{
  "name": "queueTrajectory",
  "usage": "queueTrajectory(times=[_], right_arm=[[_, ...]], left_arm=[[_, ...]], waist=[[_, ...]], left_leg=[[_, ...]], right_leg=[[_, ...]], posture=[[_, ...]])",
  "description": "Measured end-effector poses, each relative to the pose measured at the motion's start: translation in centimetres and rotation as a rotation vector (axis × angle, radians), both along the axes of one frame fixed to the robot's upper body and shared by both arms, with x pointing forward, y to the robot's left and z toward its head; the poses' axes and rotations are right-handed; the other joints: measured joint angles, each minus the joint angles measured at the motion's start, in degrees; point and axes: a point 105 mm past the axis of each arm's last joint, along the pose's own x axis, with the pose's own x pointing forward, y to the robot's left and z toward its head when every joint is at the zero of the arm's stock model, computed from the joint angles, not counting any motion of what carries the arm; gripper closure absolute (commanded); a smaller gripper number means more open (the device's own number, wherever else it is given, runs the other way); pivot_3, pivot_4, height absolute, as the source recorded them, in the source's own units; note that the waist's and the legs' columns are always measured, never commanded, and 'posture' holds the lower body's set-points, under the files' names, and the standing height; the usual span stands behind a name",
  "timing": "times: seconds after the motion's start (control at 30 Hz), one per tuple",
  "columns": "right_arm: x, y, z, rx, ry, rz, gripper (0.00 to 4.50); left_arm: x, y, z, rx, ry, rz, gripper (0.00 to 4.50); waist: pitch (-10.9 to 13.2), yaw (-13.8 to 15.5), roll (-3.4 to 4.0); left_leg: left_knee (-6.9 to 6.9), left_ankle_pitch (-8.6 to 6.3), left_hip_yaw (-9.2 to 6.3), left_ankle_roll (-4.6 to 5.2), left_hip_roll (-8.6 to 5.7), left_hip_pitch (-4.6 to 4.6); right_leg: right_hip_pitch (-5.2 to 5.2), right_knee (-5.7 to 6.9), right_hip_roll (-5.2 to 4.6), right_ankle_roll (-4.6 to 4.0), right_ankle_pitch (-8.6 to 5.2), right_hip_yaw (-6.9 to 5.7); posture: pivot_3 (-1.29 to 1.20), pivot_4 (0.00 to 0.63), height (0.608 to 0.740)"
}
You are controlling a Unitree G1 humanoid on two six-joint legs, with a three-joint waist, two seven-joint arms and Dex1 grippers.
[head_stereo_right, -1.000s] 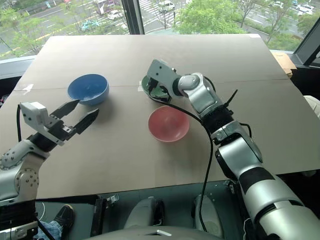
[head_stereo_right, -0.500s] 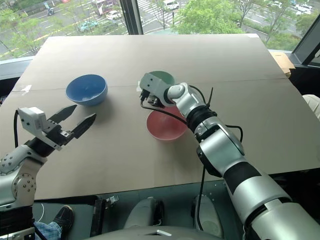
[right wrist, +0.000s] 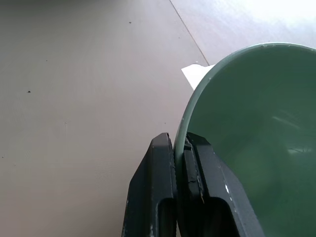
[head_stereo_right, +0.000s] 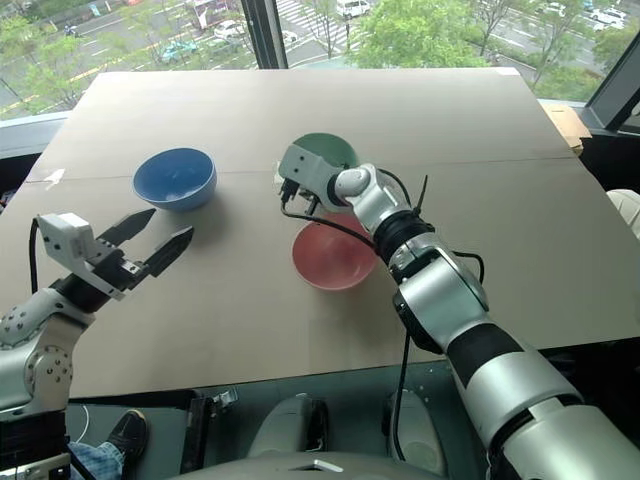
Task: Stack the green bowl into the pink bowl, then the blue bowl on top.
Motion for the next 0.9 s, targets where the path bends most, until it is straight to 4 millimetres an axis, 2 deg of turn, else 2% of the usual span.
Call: queueTrajectory(times=[0.1,0.13,0.2,0.23,0.33,0.37,0.4,0.43,0.57,0.67,0.8,0.9], right_arm=[[-0.7,-0.5,3.8,0.012,-0.113,0.070,4.45],[-1.6,-1.2,5.3,0.008,-0.160,0.111,4.45],[-3.3,-2.4,6.3,-0.006,-0.195,0.161,4.45],[-4.3,-3.0,5.9,-0.019,-0.182,0.176,4.45],[-7.8,-4.5,3.2,-0.067,-0.075,0.242,4.45],[-8.1,-4.6,3.1,-0.071,-0.067,0.249,4.45],[-10.0,-5.4,2.8,-0.111,-0.044,0.290,4.45],[-11.1,-5.7,2.7,-0.134,-0.030,0.322,4.45],[-13.9,-6.5,2.2,-0.191,0.010,0.385,4.45],[-14.6,-6.7,1.6,-0.204,0.048,0.389,4.45],[-15.6,-6.5,1.5,-0.207,0.066,0.398,3.06],[-16.1,-6.3,1.5,-0.197,0.084,0.383,1.71]], left_arm=[[0.0,-0.4,0.0,0.002,0.000,-0.024,0.00],[0.0,-0.6,0.0,0.005,0.001,-0.041,0.00],[0.0,-1.0,-0.2,0.012,0.011,-0.071,0.00],[0.0,-1.5,-0.3,0.016,0.016,-0.096,0.00],[0.7,-2.8,0.3,0.024,-0.007,-0.162,0.00],[0.7,-2.8,0.4,0.025,-0.010,-0.163,0.00],[1.2,-3.2,0.7,0.031,-0.023,-0.186,0.00],[1.3,-3.1,0.7,0.035,-0.024,-0.188,0.00],[2.2,-3.6,0.5,0.041,-0.012,-0.231,0.00],[2.6,-3.6,0.3,0.041,-0.006,-0.243,0.00],[2.9,-3.9,0.3,0.046,0.000,-0.268,0.00],[3.0,-4.1,0.3,0.053,0.002,-0.281,0.00]], waist=[[-0.03,0.15,-0.06],[-0.03,0.31,-0.06],[-0.11,0.61,-0.17],[-0.16,0.61,-0.27],[-0.13,0.57,-0.22],[-0.13,0.58,-0.22],[-0.12,0.63,-0.19],[-0.14,0.67,-0.24],[-0.19,0.55,-0.32],[-0.20,0.62,-0.33],[-0.20,0.95,-0.33],[-0.20,1.34,-0.34]], left_leg=[[-0.02,0.00,-0.04,0.00,0.01,-0.04],[-0.02,-0.01,-0.08,-0.01,0.01,-0.06],[-0.02,-0.03,-0.13,-0.03,0.01,-0.07],[-0.02,-0.04,-0.10,-0.02,0.01,-0.08],[0.14,-0.03,-0.07,-0.02,0.02,-0.05],[0.15,-0.03,-0.07,-0.02,0.02,-0.05],[0.17,-0.02,-0.07,-0.02,0.02,0.01],[0.18,-0.03,-0.06,-0.02,0.04,0.07],[0.21,-0.03,-0.04,-0.01,0.04,0.09],[0.22,-0.03,-0.05,-0.01,0.04,0.08],[0.20,-0.03,-0.07,-0.01,0.04,0.04],[0.21,-0.03,-0.05,0.00,0.03,0.02]], right_leg=[[-0.02,-0.02,0.00,0.00,0.00,-0.02],[-0.01,-0.03,-0.01,0.00,0.00,-0.10],[0.01,-0.03,-0.05,0.00,0.00,-0.25],[0.01,-0.05,-0.06,0.00,0.00,-0.25],[0.01,-0.02,-0.05,0.00,0.00,-0.25],[0.01,-0.02,-0.05,0.00,0.00,-0.25],[0.03,-0.02,-0.04,0.00,0.00,-0.22],[0.05,-0.03,-0.03,0.00,0.00,-0.22],[0.08,-0.04,-0.02,-0.02,0.01,-0.21],[0.07,-0.04,-0.02,-0.03,0.02,-0.20],[0.06,-0.04,-0.02,-0.03,0.02,-0.22],[0.06,-0.05,-0.02,-0.03,0.02,-0.21]], posture=[[0.00,0.150,0.738],[0.00,0.150,0.738],[0.00,0.150,0.738],[0.00,0.150,0.738],[0.00,0.150,0.738],[0.00,0.150,0.738],[0.00,0.150,0.738],[0.00,0.150,0.738],[0.00,0.150,0.738],[0.00,0.150,0.738],[0.00,0.150,0.738],[0.00,0.150,0.738]])
